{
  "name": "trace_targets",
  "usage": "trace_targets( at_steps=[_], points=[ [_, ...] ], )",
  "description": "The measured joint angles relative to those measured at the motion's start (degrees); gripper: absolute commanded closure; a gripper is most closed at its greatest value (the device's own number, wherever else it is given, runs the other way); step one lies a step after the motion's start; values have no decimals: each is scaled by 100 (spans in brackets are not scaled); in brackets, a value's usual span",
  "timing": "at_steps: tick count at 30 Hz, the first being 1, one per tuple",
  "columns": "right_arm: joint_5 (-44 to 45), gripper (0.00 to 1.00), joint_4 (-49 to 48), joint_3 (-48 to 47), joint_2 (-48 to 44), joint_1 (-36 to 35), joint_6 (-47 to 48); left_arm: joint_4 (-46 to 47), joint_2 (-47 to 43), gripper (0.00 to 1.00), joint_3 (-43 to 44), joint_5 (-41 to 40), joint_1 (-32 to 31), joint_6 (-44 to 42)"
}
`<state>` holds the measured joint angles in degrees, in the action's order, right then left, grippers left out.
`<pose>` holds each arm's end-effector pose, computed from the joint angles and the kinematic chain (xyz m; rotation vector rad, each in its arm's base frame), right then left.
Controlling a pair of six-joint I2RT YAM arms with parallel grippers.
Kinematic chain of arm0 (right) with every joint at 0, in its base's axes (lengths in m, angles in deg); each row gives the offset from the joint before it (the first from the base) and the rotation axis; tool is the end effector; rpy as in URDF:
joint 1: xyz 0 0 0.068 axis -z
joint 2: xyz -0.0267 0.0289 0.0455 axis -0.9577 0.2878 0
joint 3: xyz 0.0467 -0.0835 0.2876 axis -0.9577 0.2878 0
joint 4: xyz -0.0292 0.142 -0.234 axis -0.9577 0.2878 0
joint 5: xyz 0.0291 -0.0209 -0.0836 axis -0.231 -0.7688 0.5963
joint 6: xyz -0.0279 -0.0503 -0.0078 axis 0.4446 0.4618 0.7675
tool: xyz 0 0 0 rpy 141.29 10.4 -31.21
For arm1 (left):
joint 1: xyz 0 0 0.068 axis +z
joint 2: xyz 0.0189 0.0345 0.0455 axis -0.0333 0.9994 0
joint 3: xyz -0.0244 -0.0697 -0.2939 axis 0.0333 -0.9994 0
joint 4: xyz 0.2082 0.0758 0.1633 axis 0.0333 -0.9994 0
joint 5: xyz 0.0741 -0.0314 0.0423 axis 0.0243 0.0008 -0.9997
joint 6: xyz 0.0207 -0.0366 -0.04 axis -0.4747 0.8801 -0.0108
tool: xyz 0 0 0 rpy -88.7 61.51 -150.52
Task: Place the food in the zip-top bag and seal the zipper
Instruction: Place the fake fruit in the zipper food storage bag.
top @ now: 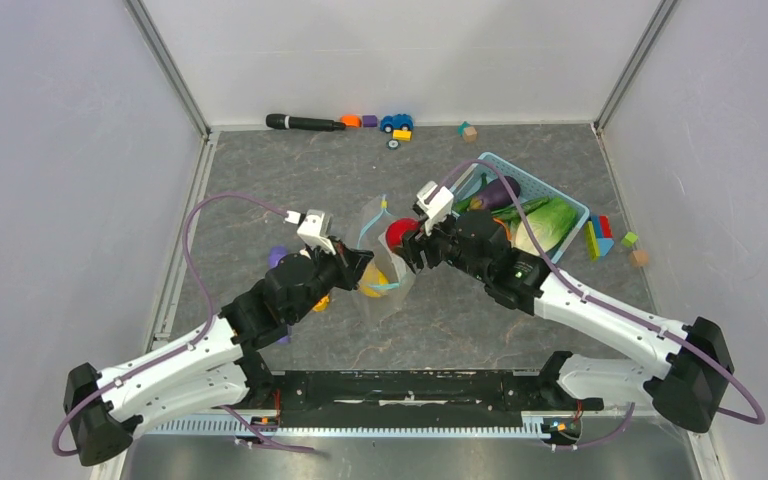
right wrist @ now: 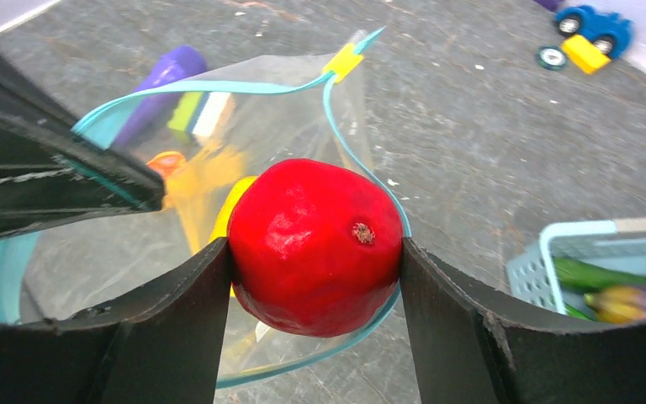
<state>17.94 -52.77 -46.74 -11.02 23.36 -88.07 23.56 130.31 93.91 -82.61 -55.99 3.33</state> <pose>0.1787 0.2115 0.3342 -0.7421 1.7480 0.6256 0.1228 -0.1465 0.3080 0.0862 1.8292 -0.8022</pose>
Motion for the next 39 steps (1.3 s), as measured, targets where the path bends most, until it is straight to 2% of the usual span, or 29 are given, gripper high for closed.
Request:
trace_targets(
  at_steps=[8,11,16,21,24,39],
  points=[
    [1473,59,619,-573,133,-422,11,90,-87,98,-57,175,0,63],
    [1749,49,752,-706,221,-525,26,120,-81,98,-57,181,0,74],
    [1829,32,942,-717,278,-656,125,133,-28,98,-57,184,0,96],
    [1554,16,977,-717,275,-678,188,133,-11,98,-57,181,0,146],
    [1377,2,975,-717,256,-678,197,131,-11,98,-57,168,0,162],
    [811,2,890,-717,-15,-678,219,127,26,98,-57,90,0,208]
  ],
)
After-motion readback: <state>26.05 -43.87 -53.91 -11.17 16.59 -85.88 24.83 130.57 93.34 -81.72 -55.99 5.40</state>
